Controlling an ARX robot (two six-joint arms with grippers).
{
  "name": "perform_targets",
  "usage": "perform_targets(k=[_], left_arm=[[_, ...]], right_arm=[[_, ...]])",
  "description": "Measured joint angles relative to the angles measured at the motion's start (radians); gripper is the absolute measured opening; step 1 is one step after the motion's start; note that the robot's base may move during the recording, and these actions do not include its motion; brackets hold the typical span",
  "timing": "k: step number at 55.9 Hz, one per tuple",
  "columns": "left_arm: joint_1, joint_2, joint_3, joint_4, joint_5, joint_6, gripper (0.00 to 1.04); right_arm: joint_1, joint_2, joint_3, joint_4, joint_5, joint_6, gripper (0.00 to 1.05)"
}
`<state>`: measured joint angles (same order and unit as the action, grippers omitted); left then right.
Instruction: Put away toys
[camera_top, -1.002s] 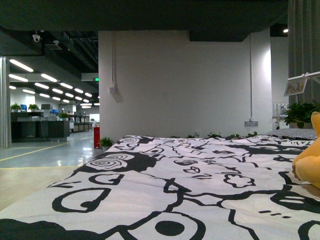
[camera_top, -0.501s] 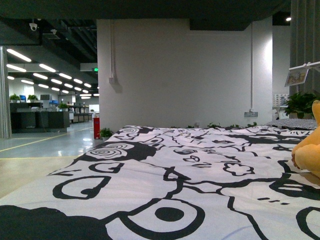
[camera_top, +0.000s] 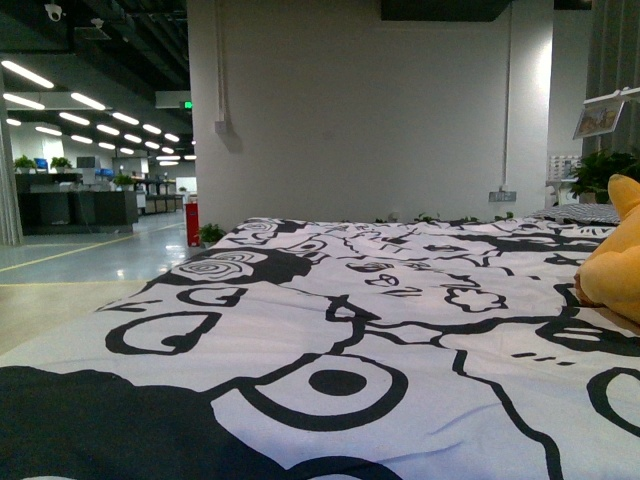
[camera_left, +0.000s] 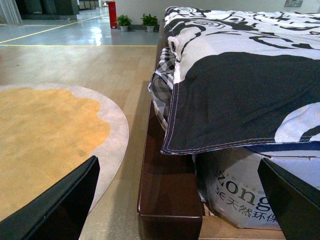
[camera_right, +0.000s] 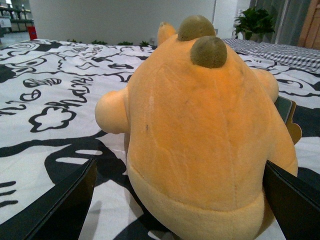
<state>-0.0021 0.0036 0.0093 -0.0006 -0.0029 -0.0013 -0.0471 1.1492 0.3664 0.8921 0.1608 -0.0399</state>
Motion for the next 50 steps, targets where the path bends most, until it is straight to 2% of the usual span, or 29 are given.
perform_targets(k=[13,33,42,50], left_arm=[[0.0,0.0,0.0,0.0,0.0,0.0,0.98],[0.0,0.0,0.0,0.0,0.0,0.0,0.98],[0.0,0.0,0.0,0.0,0.0,0.0,0.98],[0.0,0.0,0.0,0.0,0.0,0.0,0.98]], right_arm=[[0.059,0.109,0.1,0.057,0.033,-0.043,0.98],[0.174,0.219,0.132,0.166,0.153,-0.135,0.98],[0.163,0.204,0.126,0.164,0.158,-0.149,0.98],[0.102,0.137,0.103,0.112,0.143,-0.156,0.98]])
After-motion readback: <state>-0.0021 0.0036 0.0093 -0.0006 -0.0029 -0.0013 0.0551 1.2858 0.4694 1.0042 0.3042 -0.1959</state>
